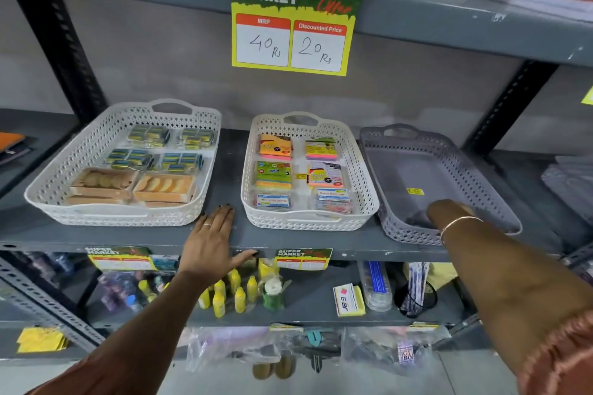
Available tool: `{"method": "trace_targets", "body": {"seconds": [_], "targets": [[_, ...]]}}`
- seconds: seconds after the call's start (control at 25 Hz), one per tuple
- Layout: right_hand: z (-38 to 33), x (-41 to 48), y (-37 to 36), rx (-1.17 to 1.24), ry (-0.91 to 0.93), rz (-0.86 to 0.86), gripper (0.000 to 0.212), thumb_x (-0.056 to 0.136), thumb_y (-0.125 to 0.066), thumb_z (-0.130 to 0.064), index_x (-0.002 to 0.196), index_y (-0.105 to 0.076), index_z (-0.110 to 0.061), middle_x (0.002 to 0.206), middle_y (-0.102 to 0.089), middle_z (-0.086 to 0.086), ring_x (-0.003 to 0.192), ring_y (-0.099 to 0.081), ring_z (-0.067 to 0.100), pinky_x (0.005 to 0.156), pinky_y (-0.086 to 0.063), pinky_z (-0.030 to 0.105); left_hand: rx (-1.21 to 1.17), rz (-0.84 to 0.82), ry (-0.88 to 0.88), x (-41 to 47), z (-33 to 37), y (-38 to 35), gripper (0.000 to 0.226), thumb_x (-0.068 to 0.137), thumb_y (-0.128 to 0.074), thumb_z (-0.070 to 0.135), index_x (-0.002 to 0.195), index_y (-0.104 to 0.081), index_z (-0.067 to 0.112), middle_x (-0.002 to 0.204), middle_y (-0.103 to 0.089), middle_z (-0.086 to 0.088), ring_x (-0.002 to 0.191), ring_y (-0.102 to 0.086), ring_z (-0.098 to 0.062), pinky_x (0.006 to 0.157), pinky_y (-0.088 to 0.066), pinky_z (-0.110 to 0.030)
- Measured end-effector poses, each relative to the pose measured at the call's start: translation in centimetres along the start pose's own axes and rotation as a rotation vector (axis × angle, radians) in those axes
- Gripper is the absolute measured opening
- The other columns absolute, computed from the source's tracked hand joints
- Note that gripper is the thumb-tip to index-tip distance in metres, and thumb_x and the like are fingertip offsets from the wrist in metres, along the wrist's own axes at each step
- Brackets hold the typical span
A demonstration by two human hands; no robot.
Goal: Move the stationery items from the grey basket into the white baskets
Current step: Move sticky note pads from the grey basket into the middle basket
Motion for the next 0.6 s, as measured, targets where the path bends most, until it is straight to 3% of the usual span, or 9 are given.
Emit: {"method": "trace_targets", "body": {"seconds": [0.08,0.2,0.32,0.44,0.52,0.6], "targets": [[0.2,-0.2,-0.7,0.034,-0.038,0.045,0.050,0.086,-0.061,-0.036,0.132,-0.057,-0.017,0.136,-0.058,0.002,0.126,-0.054,0.026,0.102,-0.043,0.039,0.005,0.004,-0.001,0.0,0.0,0.0,0.104,0.073,-0.009,0.080,0.130,-0.044,0.000,0.132,-0.052,-0.016,0.120,-0.050,-0.028,0.103,-0.035,-0.044],[0.2,-0.4,-0.1,0.148,-0.092,0.147,0.039,0.092,-0.055,-0.021,0.129,-0.060,-0.012,0.129,-0.063,0.004,0.121,-0.059,0.026,0.096,-0.048,0.034,0.003,0.003,0.003,0.0,0.0,0.0,0.105,0.072,-0.008,0.080,0.130,-0.044,0.000,0.132,-0.052,-0.016,0.121,-0.049,-0.028,0.103,-0.034,-0.044],[0.0,-1.4,3.2,0.165,-0.109,0.287,0.040,0.094,-0.051,-0.011,0.133,-0.054,-0.007,0.139,-0.055,0.009,0.129,-0.052,0.028,0.100,-0.048,0.036,0.000,-0.006,0.003,0.0,0.1,0.1,0.105,0.073,-0.006,0.080,0.130,-0.044,0.000,0.132,-0.052,-0.016,0.120,-0.050,-0.028,0.103,-0.035,-0.045],[-2.0,-3.6,9.2,0.203,-0.033,0.431,0.044,0.097,-0.048,-0.014,0.139,-0.046,-0.002,0.145,-0.046,0.016,0.135,-0.045,0.030,0.106,-0.043,0.036,0.002,-0.008,0.005,-0.1,0.1,0.1,0.106,0.073,-0.005,0.080,0.129,-0.045,0.000,0.131,-0.052,-0.016,0.119,-0.050,-0.028,0.102,-0.036,-0.045],[-4.4,-6.8,14.0,0.314,0.082,0.653,0.041,0.092,-0.055,-0.022,0.128,-0.055,-0.004,0.130,-0.057,0.016,0.122,-0.055,0.032,0.093,-0.050,0.037,0.001,-0.006,0.004,0.0,0.1,0.1,0.106,0.073,-0.005,0.081,0.130,-0.044,0.001,0.132,-0.052,-0.015,0.121,-0.049,-0.028,0.103,-0.036,-0.044],[-8.1,-11.1,17.5,0.400,0.320,0.779,0.039,0.089,-0.057,-0.027,0.122,-0.059,-0.005,0.117,-0.060,0.013,0.107,-0.060,0.031,0.081,-0.050,0.034,-0.002,-0.001,-0.001,0.0,0.1,0.1,0.106,0.072,-0.006,0.081,0.132,-0.042,0.001,0.134,-0.050,-0.015,0.122,-0.047,-0.027,0.104,-0.034,-0.043]]}}
Point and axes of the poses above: each hand's wrist, its own x-axis towards the middle knuckle, its own y-axis out of the back of the hand, z = x × y, the point moved 4 cm from there along x, towards the middle knuckle
